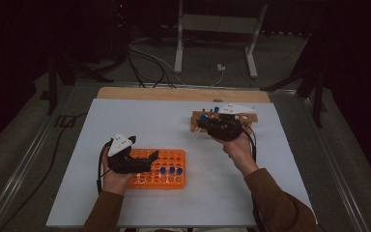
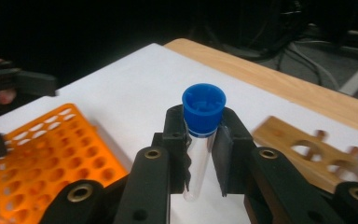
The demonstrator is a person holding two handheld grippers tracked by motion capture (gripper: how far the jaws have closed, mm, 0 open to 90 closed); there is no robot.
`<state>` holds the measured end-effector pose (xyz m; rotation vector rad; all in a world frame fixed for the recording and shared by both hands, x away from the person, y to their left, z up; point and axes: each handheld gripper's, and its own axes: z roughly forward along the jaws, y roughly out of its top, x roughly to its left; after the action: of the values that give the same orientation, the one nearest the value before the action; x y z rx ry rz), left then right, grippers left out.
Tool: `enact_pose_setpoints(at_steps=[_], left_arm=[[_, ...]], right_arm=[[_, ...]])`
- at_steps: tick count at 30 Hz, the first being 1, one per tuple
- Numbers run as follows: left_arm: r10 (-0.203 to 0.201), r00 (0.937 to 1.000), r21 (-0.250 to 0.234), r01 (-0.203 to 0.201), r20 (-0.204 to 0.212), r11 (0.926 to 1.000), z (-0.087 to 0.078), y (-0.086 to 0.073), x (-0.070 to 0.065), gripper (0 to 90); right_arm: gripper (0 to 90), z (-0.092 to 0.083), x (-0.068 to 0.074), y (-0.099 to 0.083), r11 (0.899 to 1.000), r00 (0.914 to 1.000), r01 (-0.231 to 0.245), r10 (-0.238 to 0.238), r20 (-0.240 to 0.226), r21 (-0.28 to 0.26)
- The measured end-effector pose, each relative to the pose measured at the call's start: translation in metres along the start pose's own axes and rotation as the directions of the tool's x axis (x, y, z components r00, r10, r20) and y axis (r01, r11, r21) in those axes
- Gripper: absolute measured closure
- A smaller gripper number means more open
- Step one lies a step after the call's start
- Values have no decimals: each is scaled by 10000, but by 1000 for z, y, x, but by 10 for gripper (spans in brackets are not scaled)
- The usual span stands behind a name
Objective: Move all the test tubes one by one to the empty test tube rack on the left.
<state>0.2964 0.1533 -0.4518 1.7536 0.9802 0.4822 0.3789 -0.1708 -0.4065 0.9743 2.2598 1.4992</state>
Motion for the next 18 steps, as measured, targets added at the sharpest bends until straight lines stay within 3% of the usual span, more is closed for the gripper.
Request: enact_pose_setpoints(at_steps=[9,18], left_arm=[[243,9993,53,-244,280,9997,12,9,-5,46],[574,9964,190,-587,625,9981,25,16,-15,88]], right_arm=[[763,12,24,2,9998,9964,91,-77,-845,161],[763,28,49,3,9984,9876,426,-366,-1528,360]])
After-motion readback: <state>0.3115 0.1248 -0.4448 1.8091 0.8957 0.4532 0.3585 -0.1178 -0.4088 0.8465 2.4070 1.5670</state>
